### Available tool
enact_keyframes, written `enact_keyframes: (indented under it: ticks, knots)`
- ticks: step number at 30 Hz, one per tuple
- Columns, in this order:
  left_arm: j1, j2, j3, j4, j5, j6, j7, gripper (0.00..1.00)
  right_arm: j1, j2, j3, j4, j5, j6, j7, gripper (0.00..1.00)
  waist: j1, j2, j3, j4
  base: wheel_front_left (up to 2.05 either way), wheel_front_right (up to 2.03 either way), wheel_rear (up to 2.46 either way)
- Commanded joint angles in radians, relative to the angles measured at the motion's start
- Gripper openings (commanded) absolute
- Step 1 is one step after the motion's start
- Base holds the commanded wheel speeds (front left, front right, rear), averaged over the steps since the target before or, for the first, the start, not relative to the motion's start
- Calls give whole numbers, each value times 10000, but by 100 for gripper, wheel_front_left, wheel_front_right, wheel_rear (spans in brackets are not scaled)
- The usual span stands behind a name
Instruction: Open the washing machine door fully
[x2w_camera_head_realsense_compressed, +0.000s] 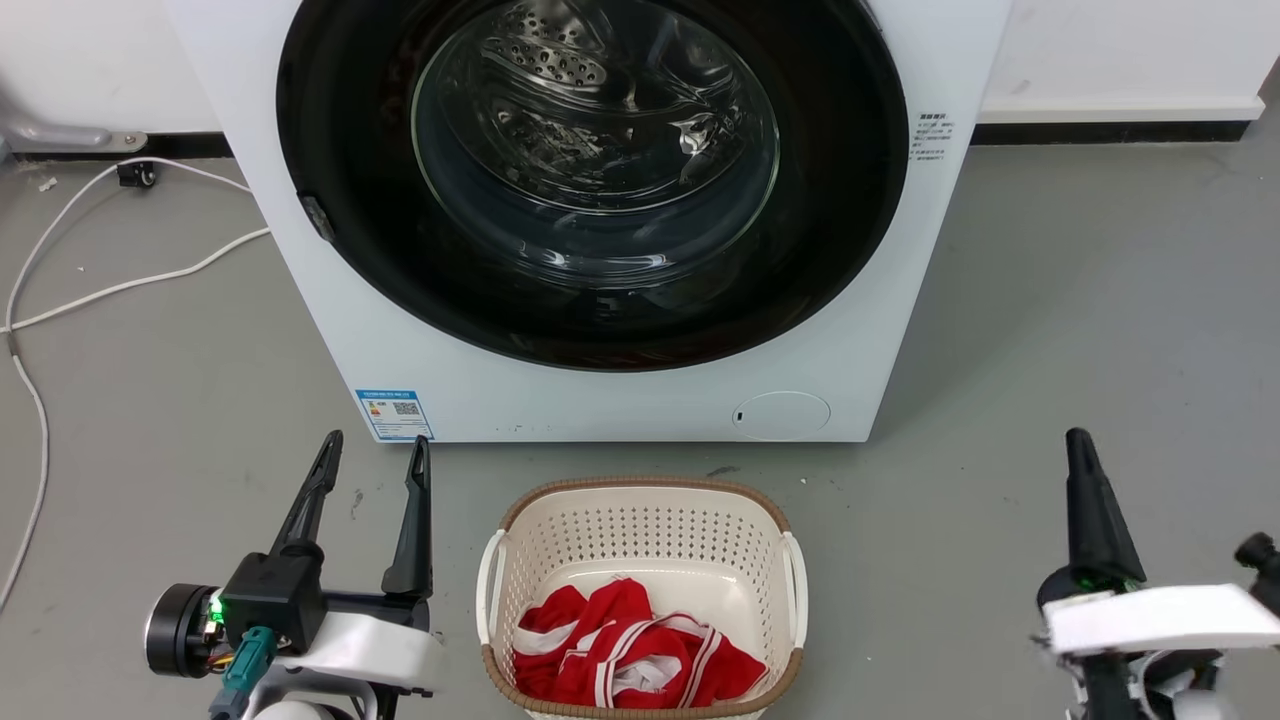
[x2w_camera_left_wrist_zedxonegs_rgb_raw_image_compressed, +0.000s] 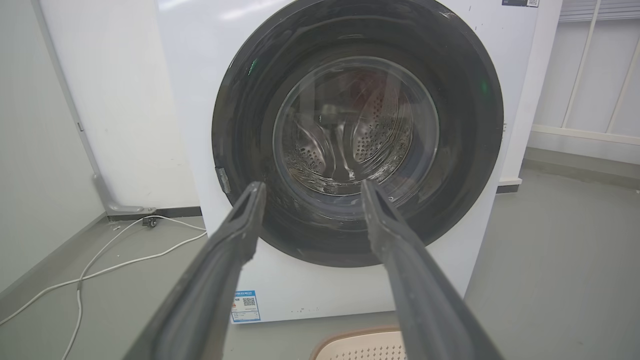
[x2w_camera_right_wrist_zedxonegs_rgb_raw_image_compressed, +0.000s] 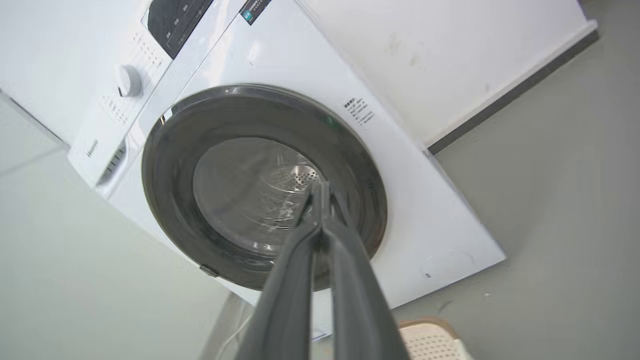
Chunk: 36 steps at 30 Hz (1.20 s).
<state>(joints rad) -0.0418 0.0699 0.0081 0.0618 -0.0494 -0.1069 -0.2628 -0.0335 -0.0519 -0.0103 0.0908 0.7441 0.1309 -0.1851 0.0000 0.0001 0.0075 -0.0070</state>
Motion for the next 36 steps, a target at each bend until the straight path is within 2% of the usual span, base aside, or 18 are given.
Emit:
enact_keyframes:
  ticks: [1, 5, 6, 7, 9, 14, 19, 26, 32, 36]
  knots:
    - [58, -23, 42, 2, -15, -43, -27, 100, -163, 30, 44, 15, 1515, -3, -83, 0, 0, -1, 1, -7, 0, 0, 0]
    - [30, -48, 112, -55, -55, -30, -27, 100, -607, 24, -43, -78, 6119, -2, -30, 0, 0, -1, 92, -57, 0, 0, 0]
    - [4, -55, 130, -71, -64, -27, -28, 100, -713, 24, -88, -78, 6812, -2, 31, 0, 0, -1, 126, -79, 0, 0, 0]
    - [4, -55, 130, -71, -64, -27, -28, 100, -713, 24, -88, -78, 6812, -2, 31, 0, 0, -1, 126, -79, 0, 0, 0]
    - [-46, -68, 166, -108, -78, -24, -27, 100, -1017, 18, -328, 29, 7968, -2, 115, 0, 0, -1, 201, -118, 0, 0, 0]
    - [-256, -110, 266, -243, -171, -30, -27, 100, -2240, -141, -888, 808, 9534, -2, 569, 0, 0, -1, 519, -218, 0, 0, 0]
    - [-522, -131, 352, -402, -196, -42, -27, 100, -4172, -945, -959, 2295, 10266, -2, 875, 0, 0, -1, 1002, -273, 0, 0, 0]
    - [-1101, -153, 365, -544, -149, -83, -27, 100, -7373, -2395, -182, 4695, 10404, -2, 1694, 0, 0, -1, 1888, -150, 0, 0, 0]
    - [-1668, -160, 292, -645, -62, -132, -27, 100, -9828, -3384, 947, 6597, 9795, -2, 2540, 0, 0, -1, 2603, 42, 0, 0, 0]
    - [-1945, -166, 272, -735, -30, -135, -27, 100, -11236, -3736, 1818, 7775, 9203, -2, 3362, 0, 0, -1, 2991, 137, 0, 0, 0]
